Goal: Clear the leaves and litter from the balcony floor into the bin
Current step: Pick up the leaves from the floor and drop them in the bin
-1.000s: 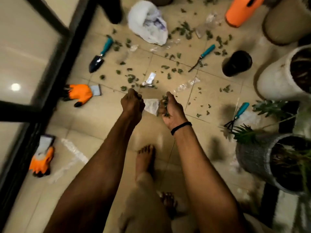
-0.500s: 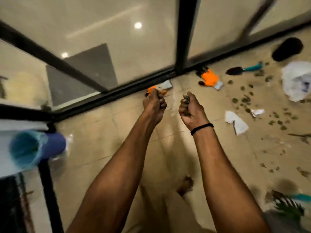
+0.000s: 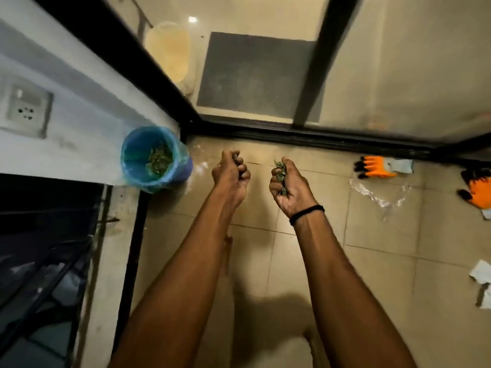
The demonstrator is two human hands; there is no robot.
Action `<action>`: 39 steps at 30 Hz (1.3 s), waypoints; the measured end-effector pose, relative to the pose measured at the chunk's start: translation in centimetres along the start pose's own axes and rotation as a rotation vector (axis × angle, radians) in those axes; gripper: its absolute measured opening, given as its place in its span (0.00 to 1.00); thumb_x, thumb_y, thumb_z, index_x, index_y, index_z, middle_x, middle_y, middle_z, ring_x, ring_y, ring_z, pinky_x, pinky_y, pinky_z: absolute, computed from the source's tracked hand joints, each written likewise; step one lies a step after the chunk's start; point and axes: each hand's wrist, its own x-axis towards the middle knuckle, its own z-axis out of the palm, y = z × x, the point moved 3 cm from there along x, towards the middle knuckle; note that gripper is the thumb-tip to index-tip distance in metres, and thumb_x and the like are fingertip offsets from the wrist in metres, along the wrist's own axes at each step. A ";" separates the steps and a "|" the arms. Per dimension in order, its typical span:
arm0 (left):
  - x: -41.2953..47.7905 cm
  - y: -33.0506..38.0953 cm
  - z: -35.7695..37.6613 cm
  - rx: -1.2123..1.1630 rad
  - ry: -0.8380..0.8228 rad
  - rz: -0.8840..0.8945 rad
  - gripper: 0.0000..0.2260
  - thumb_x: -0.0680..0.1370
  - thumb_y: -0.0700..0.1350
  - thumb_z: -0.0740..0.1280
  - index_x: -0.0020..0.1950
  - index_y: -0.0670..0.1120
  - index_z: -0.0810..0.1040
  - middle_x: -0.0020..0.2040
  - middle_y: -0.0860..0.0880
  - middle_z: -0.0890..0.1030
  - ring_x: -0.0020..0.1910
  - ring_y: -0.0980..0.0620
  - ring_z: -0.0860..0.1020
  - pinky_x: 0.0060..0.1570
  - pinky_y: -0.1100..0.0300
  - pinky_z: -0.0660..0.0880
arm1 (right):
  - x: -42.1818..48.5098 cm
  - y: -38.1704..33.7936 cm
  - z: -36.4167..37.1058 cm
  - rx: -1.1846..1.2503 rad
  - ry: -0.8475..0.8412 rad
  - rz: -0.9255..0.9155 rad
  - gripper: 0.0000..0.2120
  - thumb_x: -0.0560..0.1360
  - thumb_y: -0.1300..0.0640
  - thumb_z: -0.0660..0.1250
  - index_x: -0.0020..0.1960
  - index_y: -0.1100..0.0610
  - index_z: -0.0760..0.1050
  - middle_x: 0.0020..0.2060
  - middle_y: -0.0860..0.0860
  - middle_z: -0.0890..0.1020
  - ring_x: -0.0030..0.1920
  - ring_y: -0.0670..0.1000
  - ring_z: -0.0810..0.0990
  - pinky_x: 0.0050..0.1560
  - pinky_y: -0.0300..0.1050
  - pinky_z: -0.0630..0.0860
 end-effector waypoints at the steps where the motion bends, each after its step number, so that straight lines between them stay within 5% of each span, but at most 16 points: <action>1: 1.4 2.1 -2.1 -0.030 0.018 0.000 0.07 0.81 0.42 0.60 0.43 0.47 0.73 0.29 0.52 0.70 0.23 0.58 0.65 0.21 0.65 0.59 | 0.8 2.0 2.6 -0.013 -0.011 0.027 0.12 0.82 0.52 0.62 0.41 0.55 0.68 0.26 0.48 0.68 0.19 0.43 0.62 0.16 0.35 0.58; 12: 16.5 15.8 -21.4 -0.150 0.242 -0.087 0.09 0.81 0.46 0.61 0.41 0.50 0.70 0.26 0.53 0.70 0.19 0.58 0.67 0.19 0.68 0.62 | 11.2 18.7 23.2 -0.185 -0.029 0.284 0.14 0.81 0.56 0.53 0.37 0.52 0.67 0.20 0.46 0.66 0.16 0.43 0.61 0.13 0.34 0.57; 14: 17.9 16.6 -22.7 -0.139 0.253 -0.100 0.05 0.82 0.48 0.60 0.52 0.48 0.74 0.34 0.50 0.76 0.25 0.57 0.73 0.21 0.67 0.68 | 13.3 20.5 24.6 -0.191 -0.002 0.283 0.12 0.80 0.57 0.54 0.37 0.52 0.67 0.22 0.47 0.65 0.16 0.44 0.60 0.14 0.34 0.57; 16: 19.6 17.2 -23.5 -0.187 0.253 -0.122 0.10 0.83 0.49 0.60 0.62 0.48 0.75 0.50 0.46 0.80 0.42 0.53 0.79 0.32 0.64 0.77 | 14.8 21.9 26.3 -0.158 0.025 0.268 0.14 0.81 0.53 0.54 0.38 0.52 0.68 0.22 0.48 0.68 0.19 0.45 0.64 0.18 0.34 0.61; 19: 20.4 18.2 -23.8 -0.292 0.233 -0.124 0.16 0.85 0.50 0.57 0.72 0.48 0.71 0.70 0.44 0.74 0.67 0.46 0.73 0.63 0.52 0.74 | 15.3 22.8 28.1 -0.097 0.027 0.313 0.22 0.78 0.40 0.54 0.56 0.55 0.76 0.49 0.57 0.81 0.48 0.55 0.79 0.46 0.48 0.76; 21: 19.9 19.0 -24.2 -0.296 0.245 -0.118 0.20 0.86 0.50 0.55 0.77 0.47 0.66 0.76 0.41 0.67 0.75 0.43 0.66 0.74 0.48 0.64 | 15.3 23.4 28.6 -0.062 -0.012 0.356 0.32 0.77 0.35 0.52 0.70 0.56 0.70 0.68 0.61 0.73 0.68 0.63 0.70 0.66 0.62 0.67; 26: 19.4 19.2 -25.2 -0.270 0.221 -0.139 0.24 0.85 0.56 0.54 0.78 0.45 0.63 0.79 0.41 0.63 0.77 0.42 0.62 0.77 0.46 0.57 | 13.8 23.1 28.2 -0.002 -0.022 0.363 0.40 0.78 0.33 0.54 0.79 0.59 0.53 0.76 0.65 0.58 0.76 0.65 0.58 0.75 0.62 0.56; 29: 18.9 18.3 -25.3 -0.267 0.223 -0.134 0.25 0.84 0.56 0.55 0.79 0.46 0.61 0.79 0.41 0.61 0.78 0.42 0.60 0.77 0.46 0.58 | 13.4 22.7 27.5 -0.003 -0.055 0.352 0.38 0.80 0.36 0.53 0.79 0.61 0.54 0.76 0.63 0.62 0.76 0.61 0.61 0.76 0.57 0.58; 33: 17.3 16.6 -23.6 -0.233 0.199 -0.107 0.24 0.85 0.57 0.55 0.78 0.47 0.64 0.77 0.40 0.64 0.76 0.43 0.64 0.74 0.49 0.62 | 12.3 21.1 26.3 -0.042 -0.101 0.308 0.26 0.82 0.44 0.53 0.68 0.63 0.69 0.64 0.61 0.77 0.67 0.58 0.75 0.68 0.50 0.71; 39: 14.0 13.1 -17.8 -0.051 0.109 -0.068 0.23 0.85 0.57 0.55 0.75 0.44 0.67 0.71 0.39 0.73 0.69 0.43 0.73 0.69 0.50 0.70 | 9.5 15.9 22.1 0.023 -0.097 0.261 0.18 0.83 0.50 0.53 0.53 0.62 0.75 0.50 0.59 0.82 0.68 0.56 0.75 0.66 0.48 0.72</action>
